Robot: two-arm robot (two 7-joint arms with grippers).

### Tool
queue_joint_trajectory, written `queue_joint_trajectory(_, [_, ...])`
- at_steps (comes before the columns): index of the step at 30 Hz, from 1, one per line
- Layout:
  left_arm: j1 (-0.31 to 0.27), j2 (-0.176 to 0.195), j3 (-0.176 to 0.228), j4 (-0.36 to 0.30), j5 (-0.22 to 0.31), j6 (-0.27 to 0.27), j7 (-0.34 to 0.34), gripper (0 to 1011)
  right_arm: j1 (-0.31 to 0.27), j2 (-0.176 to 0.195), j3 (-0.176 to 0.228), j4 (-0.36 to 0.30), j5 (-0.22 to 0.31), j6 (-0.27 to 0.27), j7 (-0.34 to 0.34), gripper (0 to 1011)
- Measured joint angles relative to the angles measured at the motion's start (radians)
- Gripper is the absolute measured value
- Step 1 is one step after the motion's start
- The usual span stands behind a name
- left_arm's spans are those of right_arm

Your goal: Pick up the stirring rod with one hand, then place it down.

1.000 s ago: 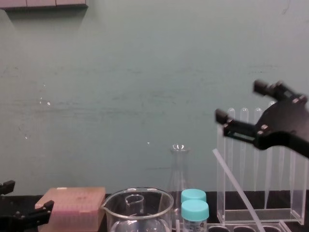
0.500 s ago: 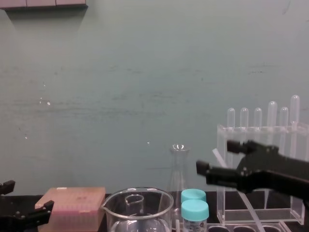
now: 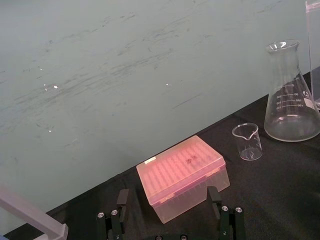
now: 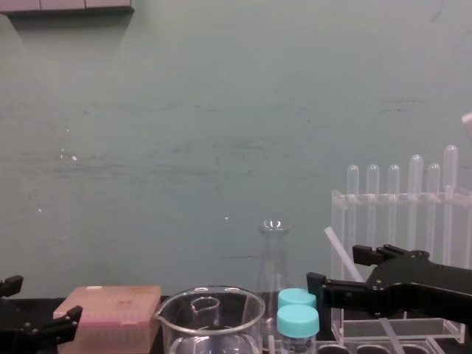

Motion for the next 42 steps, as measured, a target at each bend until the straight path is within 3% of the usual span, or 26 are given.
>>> queue_joint_trajectory(20, [0.0, 0.0, 0.0, 0.0, 0.0, 0.0, 0.0, 1000, 0.0, 0.002, -0.002, -0.001, -0.002, -0.002, -0.001, 981])
queue_joint_trajectory(28, [0.0, 0.0, 0.0, 0.0, 0.0, 0.0, 0.0, 1000, 0.0, 0.003, -0.002, -0.001, -0.003, -0.002, -0.001, 788])
queue_joint_trajectory(42, [0.0, 0.0, 0.0, 0.0, 0.0, 0.0, 0.0, 1000, 0.0, 0.003, -0.002, -0.001, -0.002, -0.002, -0.001, 320])
